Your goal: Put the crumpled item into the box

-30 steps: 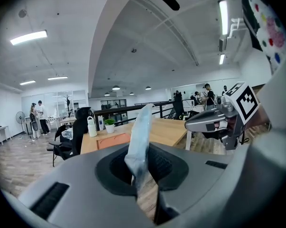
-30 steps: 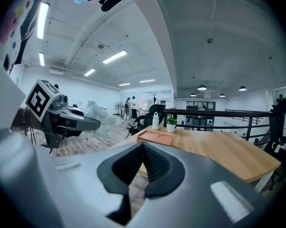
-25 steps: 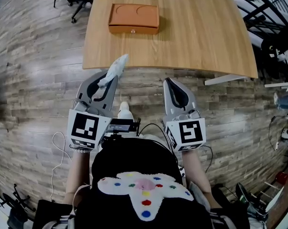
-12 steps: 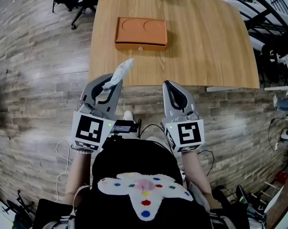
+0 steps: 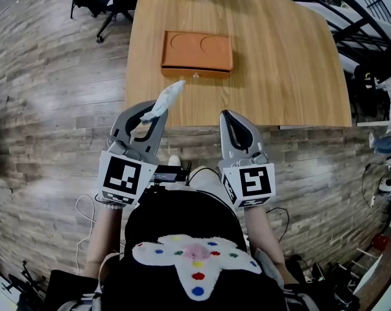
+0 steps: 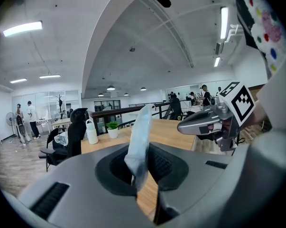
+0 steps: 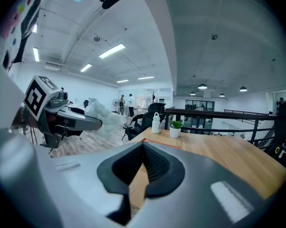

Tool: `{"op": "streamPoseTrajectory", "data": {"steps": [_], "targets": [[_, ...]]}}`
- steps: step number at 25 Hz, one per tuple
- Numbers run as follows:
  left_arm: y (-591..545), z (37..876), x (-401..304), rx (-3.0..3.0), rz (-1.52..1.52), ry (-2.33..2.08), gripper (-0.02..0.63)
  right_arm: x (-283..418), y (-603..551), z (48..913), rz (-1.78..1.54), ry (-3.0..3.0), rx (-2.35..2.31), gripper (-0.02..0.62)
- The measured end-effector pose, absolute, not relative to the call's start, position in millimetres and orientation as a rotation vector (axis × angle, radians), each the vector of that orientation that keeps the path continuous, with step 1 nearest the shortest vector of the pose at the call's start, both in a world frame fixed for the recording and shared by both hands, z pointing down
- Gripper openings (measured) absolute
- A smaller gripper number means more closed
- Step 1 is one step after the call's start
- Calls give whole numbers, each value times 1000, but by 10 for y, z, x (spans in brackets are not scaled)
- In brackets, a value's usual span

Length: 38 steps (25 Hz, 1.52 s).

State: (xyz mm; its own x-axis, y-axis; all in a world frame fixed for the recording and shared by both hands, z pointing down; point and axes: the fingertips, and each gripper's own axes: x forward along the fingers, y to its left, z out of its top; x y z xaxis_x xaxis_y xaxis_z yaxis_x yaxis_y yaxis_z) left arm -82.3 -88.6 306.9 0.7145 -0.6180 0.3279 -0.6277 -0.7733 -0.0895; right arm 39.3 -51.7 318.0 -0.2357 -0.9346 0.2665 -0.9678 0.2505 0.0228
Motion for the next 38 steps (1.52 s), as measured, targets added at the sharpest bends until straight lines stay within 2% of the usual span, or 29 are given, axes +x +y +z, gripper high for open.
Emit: {"op": "streamPoseTrajectory", "data": {"steps": [26,27,28,38], "targets": [[-1001,3075,-830,2769,515,-1218,49,492,-793,3325,288,-2378,1662,10],[-1005,3079,-822,2765,518,-1221,49,489,-812,3338,300,-2386,1652,78],[-1009,3086,-817,2760,522,-1225,49,485,-828,3351,307,-2393,1641,100],[-1115,3167,-917,2697,534,-1290,49,385,-1086,3656,326,-2404,1505,100]]}}
